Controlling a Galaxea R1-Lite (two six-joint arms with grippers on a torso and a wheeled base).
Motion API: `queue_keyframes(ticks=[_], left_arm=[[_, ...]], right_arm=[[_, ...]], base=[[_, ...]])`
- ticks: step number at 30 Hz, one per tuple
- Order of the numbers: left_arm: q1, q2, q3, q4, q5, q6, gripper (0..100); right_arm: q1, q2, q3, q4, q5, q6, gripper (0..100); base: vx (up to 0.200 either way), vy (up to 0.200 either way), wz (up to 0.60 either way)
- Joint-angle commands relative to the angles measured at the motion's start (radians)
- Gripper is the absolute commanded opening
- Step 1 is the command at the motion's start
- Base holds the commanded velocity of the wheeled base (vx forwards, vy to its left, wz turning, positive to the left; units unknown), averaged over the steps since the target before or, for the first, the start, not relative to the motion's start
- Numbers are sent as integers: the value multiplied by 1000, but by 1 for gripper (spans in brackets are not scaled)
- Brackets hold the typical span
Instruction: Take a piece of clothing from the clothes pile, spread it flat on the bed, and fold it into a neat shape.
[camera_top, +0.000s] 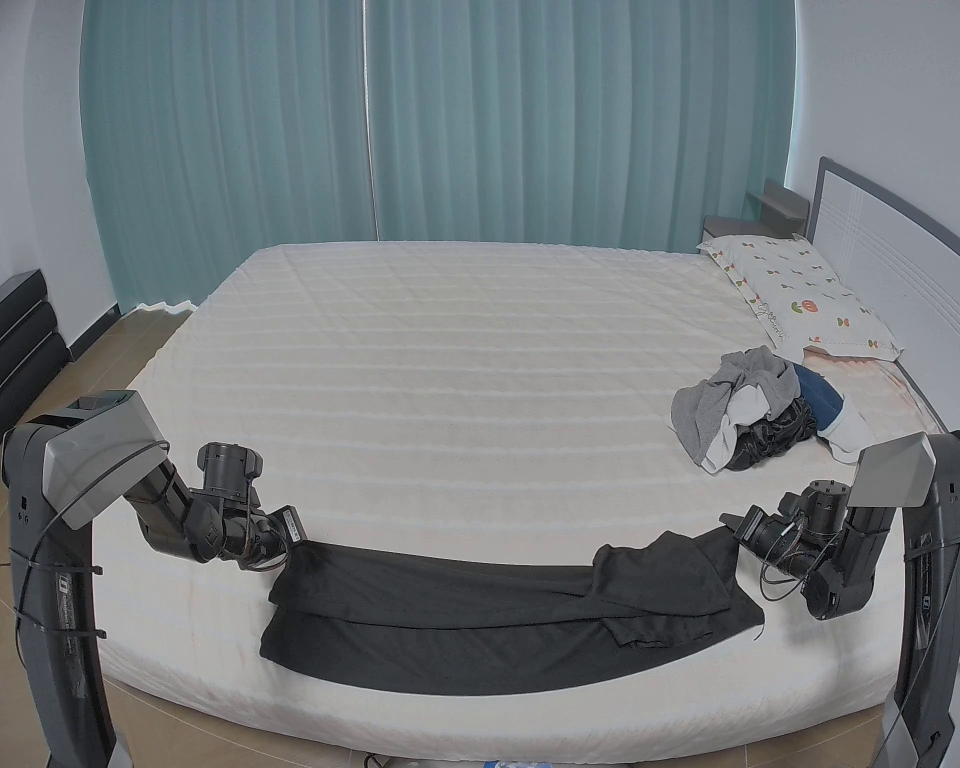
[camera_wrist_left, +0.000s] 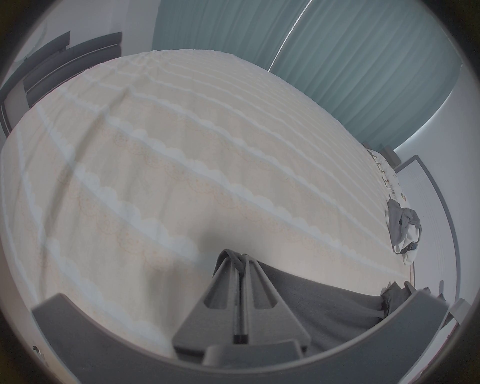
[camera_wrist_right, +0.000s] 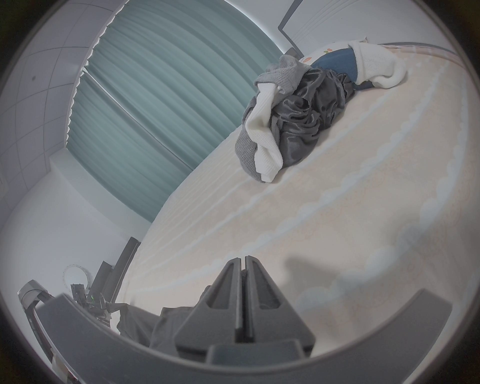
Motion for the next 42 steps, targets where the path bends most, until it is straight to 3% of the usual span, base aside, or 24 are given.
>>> queue_keyframes(ticks=[1,12,17,33,34,36,37,42], left_arm=[[7,-4,-1,-1,0,-1,0],[10,6,-4,-48,-11,-8,0],[10,17,-3,-101,-12,-59,0],[-13,120,-55,-151,61,-63,0],[-13,120,-53,-151,61,-63,0],[-13,120,-55,-151,61,-63,0],[-13,118,-53,-151,60,-65,100],[-11,109,-49,-153,54,-71,100]], right_arm=[[-6,-1,-7,1,-2,1,0],[-23,7,-31,12,-4,2,0],[-23,19,-47,15,-5,2,0],[-12,59,-116,85,-40,1,0],[-12,59,-116,85,-40,1,100],[-12,59,-115,84,-40,1,100],[-12,58,-113,79,-39,1,100],[-12,19,-73,49,-37,4,100]], base=[[0,0,0],[0,0,0],[0,0,0],[0,0,0],[0,0,0],[0,0,0],[0,0,0],[0,0,0]])
